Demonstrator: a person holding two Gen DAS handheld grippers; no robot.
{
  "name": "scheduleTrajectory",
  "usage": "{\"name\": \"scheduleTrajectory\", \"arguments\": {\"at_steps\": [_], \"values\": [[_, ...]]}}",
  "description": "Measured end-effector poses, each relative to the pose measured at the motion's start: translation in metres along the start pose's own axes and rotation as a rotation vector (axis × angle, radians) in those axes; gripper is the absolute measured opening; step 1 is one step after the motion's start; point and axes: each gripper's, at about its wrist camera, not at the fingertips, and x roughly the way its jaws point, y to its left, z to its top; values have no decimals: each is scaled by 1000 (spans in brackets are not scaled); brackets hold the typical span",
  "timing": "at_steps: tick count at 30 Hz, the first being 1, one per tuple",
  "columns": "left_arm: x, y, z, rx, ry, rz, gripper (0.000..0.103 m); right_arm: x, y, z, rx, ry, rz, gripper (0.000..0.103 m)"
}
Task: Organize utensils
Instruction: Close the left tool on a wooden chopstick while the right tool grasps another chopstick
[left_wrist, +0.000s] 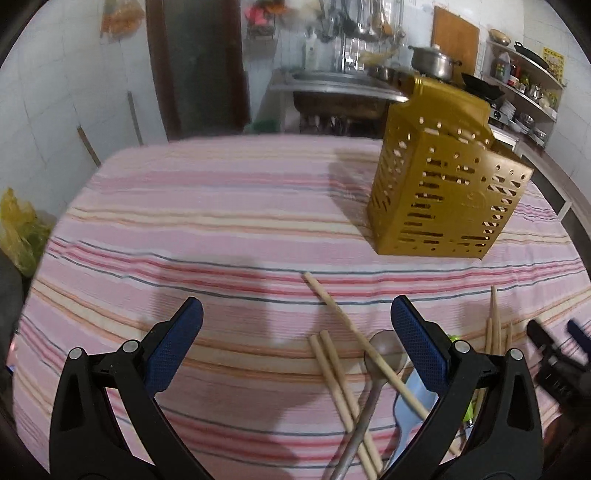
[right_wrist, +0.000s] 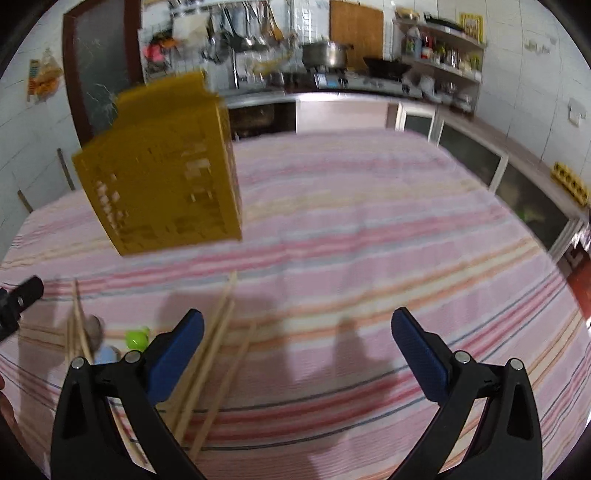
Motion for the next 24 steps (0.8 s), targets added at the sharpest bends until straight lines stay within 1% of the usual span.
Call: {"name": "scheduleTrajectory", "arguments": {"at_steps": [2,3,5,8,10,12,14,15,17,19,21,24], "values": [[10,-1,-1,-4,24,4,98,7,-2,-2,8,18,-12,98],[15,-2,-1,-4,35,1,96,9,-2,-3,10,25,-15,98],[25,-2,0,-13,68,-15,88,12,1,-4,11,38,-6,93],[37,-6,0,-23,106,-31,81,19,4,-6,7,72,10,82],[43,-10,1,-12,112,-27,81,23,7,-9,-1,86,5,79],[47,-15,2,0,111,-20,81,23,10,-8,-3,85,0,78],[53,-20,2,10,121,-13,79,23,11,-7,5,94,7,71],[58,-21,4,13,130,-12,78,22,11,-7,4,95,6,69],[66,-25,4,22,155,-10,72,21,15,-7,-8,99,5,60],[74,-23,2,21,179,-7,69,19,18,-8,-10,101,3,54],[76,-24,1,25,170,-4,68,16,22,-11,-9,102,4,50],[79,-28,0,25,167,-8,63,15,26,-11,-12,97,5,41]]}}
